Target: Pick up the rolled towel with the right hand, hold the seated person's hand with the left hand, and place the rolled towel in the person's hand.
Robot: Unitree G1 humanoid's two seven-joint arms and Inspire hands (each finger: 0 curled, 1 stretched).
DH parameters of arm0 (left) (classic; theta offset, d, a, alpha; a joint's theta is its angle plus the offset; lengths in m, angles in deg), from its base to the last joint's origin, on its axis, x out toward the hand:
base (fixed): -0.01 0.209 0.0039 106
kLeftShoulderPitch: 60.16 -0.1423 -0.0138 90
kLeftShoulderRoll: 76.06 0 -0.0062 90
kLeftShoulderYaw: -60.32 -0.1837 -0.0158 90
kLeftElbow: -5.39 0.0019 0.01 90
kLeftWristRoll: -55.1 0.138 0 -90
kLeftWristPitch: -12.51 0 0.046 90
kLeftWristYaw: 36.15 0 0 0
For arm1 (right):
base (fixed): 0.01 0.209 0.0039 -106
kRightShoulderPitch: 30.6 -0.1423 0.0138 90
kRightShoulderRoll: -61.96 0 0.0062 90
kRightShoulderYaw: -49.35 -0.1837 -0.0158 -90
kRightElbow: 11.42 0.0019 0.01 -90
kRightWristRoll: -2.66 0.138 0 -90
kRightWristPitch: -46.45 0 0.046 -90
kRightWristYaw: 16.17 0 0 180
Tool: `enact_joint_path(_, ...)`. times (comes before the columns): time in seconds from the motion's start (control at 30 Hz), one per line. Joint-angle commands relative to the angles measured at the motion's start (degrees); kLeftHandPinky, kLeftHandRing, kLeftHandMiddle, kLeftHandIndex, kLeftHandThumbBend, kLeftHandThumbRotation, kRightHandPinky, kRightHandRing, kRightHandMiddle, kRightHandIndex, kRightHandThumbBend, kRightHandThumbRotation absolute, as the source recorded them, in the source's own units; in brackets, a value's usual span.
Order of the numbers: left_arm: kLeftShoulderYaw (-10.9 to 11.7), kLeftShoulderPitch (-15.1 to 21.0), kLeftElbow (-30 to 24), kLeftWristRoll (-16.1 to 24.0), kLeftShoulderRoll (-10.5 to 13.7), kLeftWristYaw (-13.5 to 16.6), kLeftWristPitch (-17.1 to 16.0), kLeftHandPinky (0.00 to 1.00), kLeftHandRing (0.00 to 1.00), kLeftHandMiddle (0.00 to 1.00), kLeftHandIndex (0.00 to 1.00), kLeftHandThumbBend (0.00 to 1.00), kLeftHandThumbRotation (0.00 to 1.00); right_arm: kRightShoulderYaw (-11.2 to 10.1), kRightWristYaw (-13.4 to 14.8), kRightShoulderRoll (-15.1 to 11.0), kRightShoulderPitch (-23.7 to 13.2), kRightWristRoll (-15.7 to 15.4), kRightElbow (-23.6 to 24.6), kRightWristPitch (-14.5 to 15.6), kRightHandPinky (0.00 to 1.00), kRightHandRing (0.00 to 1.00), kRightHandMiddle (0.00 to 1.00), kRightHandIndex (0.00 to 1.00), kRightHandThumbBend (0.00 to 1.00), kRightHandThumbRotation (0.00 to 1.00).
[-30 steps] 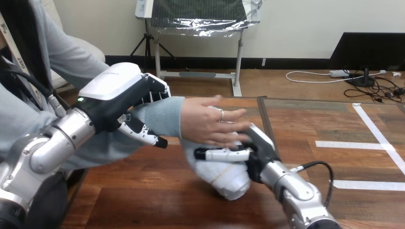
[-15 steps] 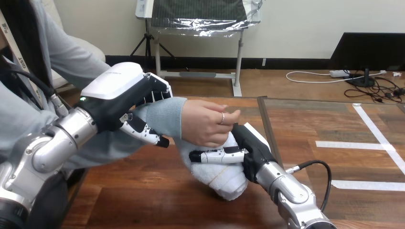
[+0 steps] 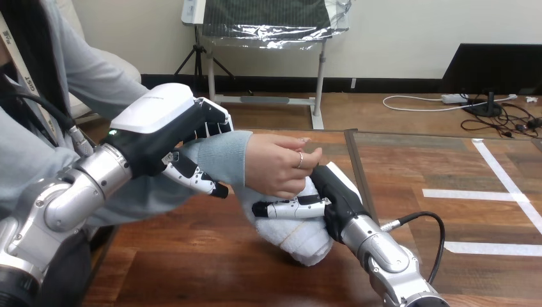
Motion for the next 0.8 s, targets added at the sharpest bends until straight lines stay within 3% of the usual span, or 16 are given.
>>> enact_joint_path(0.0, 1.43, 3.17, -3.98, -2.22, -1.69, 1.06, -1.86, 0.33, 0.38, 0.43, 0.45, 0.83, 0.00, 0.41, 1.43, -0.76, -0.89, -0.45, 2.46, -0.99, 0.39, 0.44, 0.49, 0.47, 0.78, 0.00)
enact_joint_path(0.27, 1.53, 2.35, -4.14, -2.16, -1.58, 1.34, -2.03, 0.34, 0.39, 0.44, 0.45, 0.84, 0.00, 0.75, 2.90, -1.13, -0.83, -1.29, 2.54, -0.71, 0.39, 0.44, 0.49, 0.47, 0.79, 0.00)
enact_joint_path(0.77, 1.37, 1.53, -3.16, -2.51, -1.59, 1.25, -2.71, 0.35, 0.40, 0.45, 0.45, 0.84, 0.00, 0.29, 2.39, -1.37, -1.00, -0.63, 2.29, -0.83, 0.41, 0.45, 0.49, 0.47, 0.79, 0.00)
